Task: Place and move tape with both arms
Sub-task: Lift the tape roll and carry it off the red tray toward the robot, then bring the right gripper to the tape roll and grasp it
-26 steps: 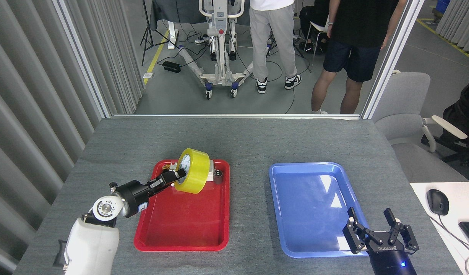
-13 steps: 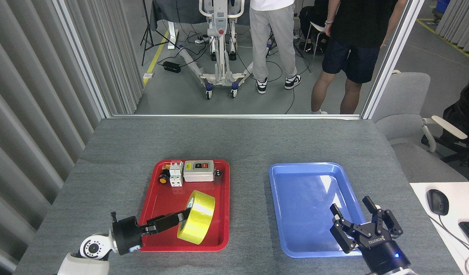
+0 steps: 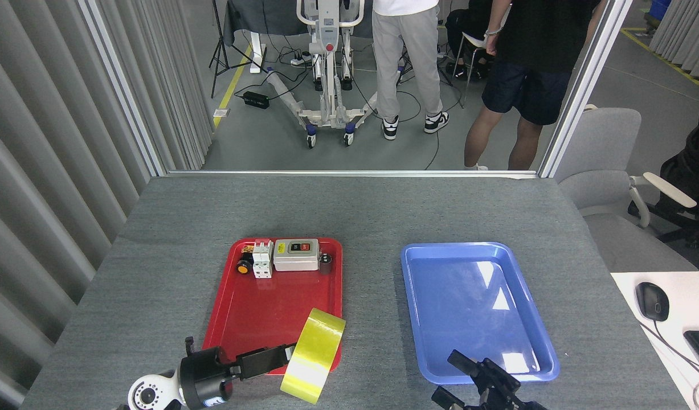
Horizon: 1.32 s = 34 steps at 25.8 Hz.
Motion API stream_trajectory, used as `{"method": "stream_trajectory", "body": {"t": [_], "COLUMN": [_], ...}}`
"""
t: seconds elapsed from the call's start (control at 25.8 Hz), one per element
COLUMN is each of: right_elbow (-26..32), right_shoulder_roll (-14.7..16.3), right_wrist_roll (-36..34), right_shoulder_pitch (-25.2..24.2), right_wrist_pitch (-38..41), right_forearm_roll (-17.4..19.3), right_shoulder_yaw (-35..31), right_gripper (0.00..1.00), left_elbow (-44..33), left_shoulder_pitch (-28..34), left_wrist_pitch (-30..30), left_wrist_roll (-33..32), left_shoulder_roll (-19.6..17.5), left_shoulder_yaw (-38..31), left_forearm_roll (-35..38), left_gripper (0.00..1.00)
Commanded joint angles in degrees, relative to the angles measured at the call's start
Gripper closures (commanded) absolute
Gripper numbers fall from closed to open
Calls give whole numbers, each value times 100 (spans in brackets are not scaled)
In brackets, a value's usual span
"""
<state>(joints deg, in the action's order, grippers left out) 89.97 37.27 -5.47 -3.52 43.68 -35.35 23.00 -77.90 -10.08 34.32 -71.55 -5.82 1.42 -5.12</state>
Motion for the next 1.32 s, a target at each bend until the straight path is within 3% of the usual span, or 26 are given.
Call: {"method": "stream_trajectory", "body": {"t": [0.0, 0.15, 0.35, 0.5, 0.81, 1.01, 1.28], "right_elbow": [12, 3, 275, 627, 1013, 1049, 1031], "right_shoulder_roll": [-26, -387, -1090, -1108, -1222, -1248, -1626], "right_wrist_roll": [503, 1548, 2788, 2840, 2805, 2805, 2840], "right_shoulder_pitch": [-34, -52, -544, -729, -483, -87, 352], "right_wrist_pitch": [132, 132, 132, 132, 132, 132, 132], "right_forearm_roll": [424, 854, 810, 793, 617, 538, 37], "right_shoulder_yaw": [187, 99, -498, -797, -797, -701, -305], "right_gripper": [0, 0, 0, 0, 1, 1, 5], "left_elbow": [-322, -445, -410, -410, -419, -419, -419], "left_shoulder_pitch": [155, 208, 349, 419, 437, 437, 437], "left_wrist_pitch": [-514, -1129, -1208, -1217, -1208, -1191, -1182], "left_wrist_roll": [-8, 80, 370, 484, 484, 484, 484], "left_shoulder_roll": [283, 538, 714, 740, 731, 722, 722], "left_shoulder_yaw": [60, 51, 16, 7, -116, -151, -177], "left_forearm_roll": [20, 231, 301, 319, 337, 337, 337], "left_gripper": [100, 100, 100, 100, 100, 100, 100]}}
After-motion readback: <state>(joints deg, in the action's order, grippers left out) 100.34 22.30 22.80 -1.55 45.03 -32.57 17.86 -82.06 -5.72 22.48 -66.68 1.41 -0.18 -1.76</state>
